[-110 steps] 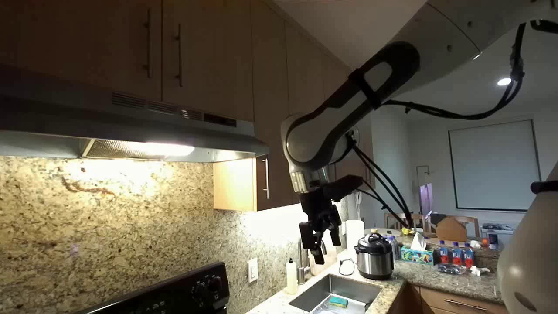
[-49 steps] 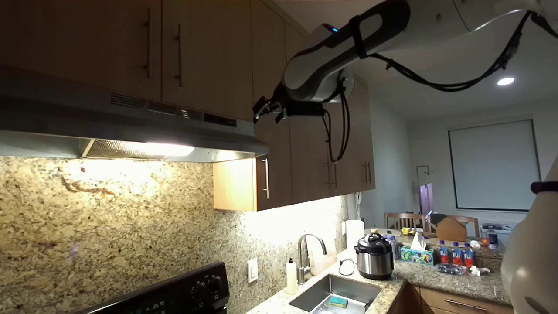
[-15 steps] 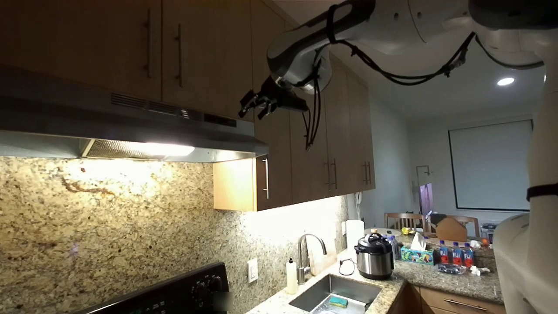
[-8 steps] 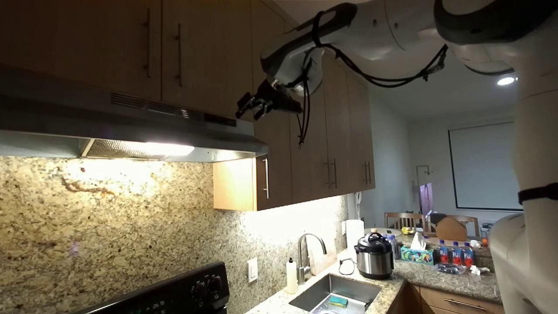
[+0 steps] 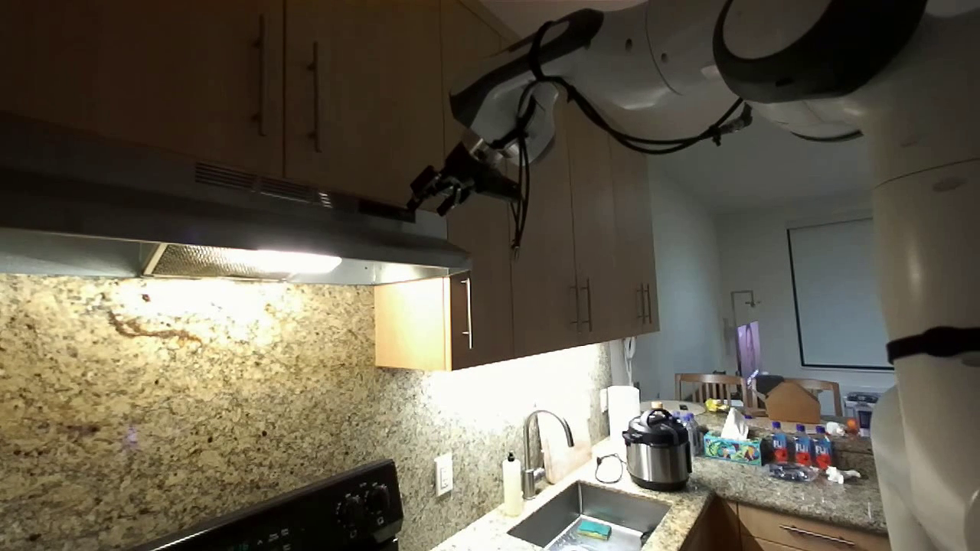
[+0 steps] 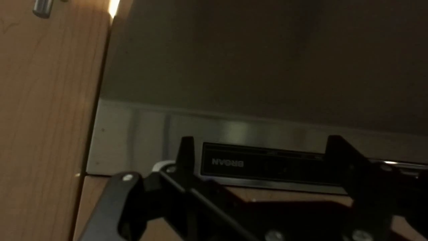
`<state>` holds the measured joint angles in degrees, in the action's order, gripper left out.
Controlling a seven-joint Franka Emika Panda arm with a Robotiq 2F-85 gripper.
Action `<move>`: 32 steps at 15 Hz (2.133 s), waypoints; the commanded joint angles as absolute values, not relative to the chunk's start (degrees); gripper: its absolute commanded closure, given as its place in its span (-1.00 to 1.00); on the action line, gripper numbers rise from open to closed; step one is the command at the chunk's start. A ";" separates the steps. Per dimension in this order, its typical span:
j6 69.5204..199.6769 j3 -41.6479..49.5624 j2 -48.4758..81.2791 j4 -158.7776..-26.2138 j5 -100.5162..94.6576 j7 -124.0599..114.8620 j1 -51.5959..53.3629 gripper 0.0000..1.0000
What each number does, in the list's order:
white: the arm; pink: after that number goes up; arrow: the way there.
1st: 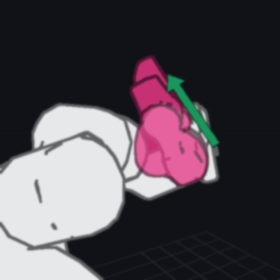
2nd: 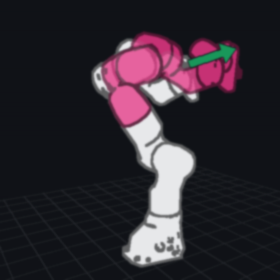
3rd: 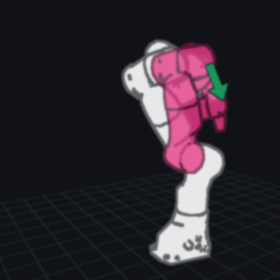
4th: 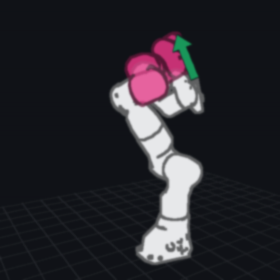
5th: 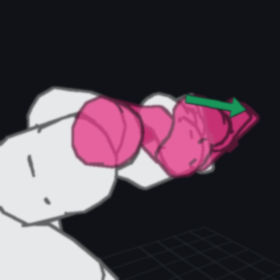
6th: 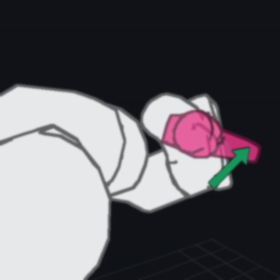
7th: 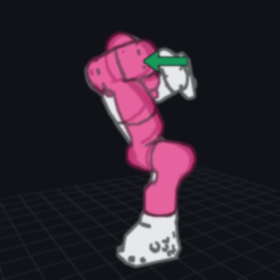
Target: Switch off the light above the stove
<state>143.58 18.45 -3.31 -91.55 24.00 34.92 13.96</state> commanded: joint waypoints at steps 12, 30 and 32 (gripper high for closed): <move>144.36 6.23 2.44 -84.74 23.98 35.01 1.64 -1.00; 144.48 7.44 7.50 -79.38 25.31 35.57 2.87 -1.00; 144.67 7.37 7.90 -78.75 25.75 36.25 2.73 -1.00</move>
<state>143.82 7.55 7.22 -79.73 24.01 34.90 3.11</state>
